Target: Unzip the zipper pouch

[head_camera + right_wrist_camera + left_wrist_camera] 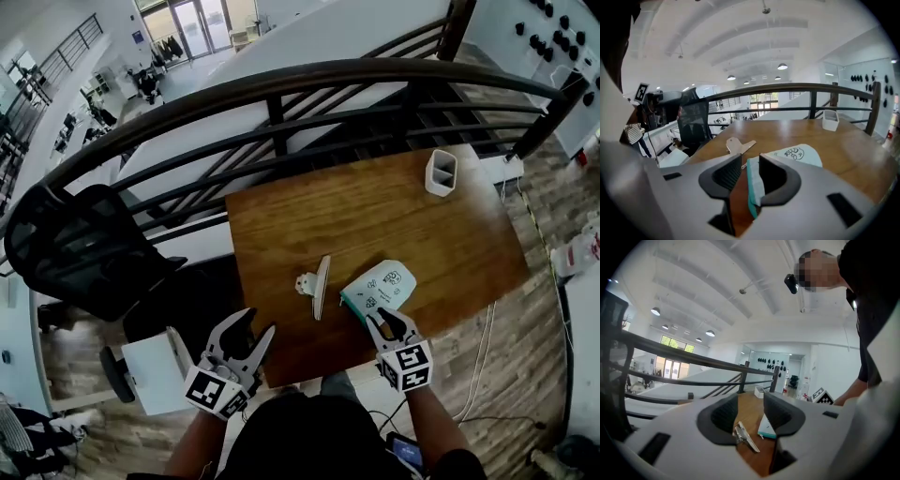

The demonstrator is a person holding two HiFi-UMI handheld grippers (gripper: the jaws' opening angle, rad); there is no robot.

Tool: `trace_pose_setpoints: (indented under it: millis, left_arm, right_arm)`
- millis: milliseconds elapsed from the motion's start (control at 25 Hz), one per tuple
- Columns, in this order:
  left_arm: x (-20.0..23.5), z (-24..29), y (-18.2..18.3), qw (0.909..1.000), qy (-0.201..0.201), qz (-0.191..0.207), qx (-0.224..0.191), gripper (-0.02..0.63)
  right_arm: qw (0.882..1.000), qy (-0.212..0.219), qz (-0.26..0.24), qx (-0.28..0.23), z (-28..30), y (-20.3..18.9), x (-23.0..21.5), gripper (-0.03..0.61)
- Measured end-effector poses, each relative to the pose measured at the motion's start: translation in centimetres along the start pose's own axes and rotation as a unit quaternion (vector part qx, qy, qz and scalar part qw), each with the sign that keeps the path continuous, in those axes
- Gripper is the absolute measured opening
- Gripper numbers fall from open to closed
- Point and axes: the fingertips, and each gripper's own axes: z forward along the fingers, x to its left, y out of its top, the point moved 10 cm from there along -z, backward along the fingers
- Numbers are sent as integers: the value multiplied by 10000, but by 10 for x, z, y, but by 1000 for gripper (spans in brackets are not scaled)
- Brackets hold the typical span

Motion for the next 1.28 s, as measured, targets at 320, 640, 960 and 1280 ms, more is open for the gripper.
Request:
trace_pose_setpoints:
  millis: [320, 640, 960, 1280]
  left_arm:
    - [0, -4, -10, 9994, 270, -46, 231, 176]
    - [0, -11, -18, 9980, 486, -156, 378, 176]
    - [7, -20, -28, 9965, 656, -278, 446, 176]
    - [2, -11, -25, 9973, 517, -249, 463, 176]
  right_arm:
    - [9949, 187, -334, 935, 50, -20, 1, 145]
    - [9845, 324, -457, 1662, 80, -32, -1, 172]
    - [9717, 425, -588, 2250, 101, -38, 1, 160]
    - [9675, 518, -277, 2460, 93, -36, 2, 40]
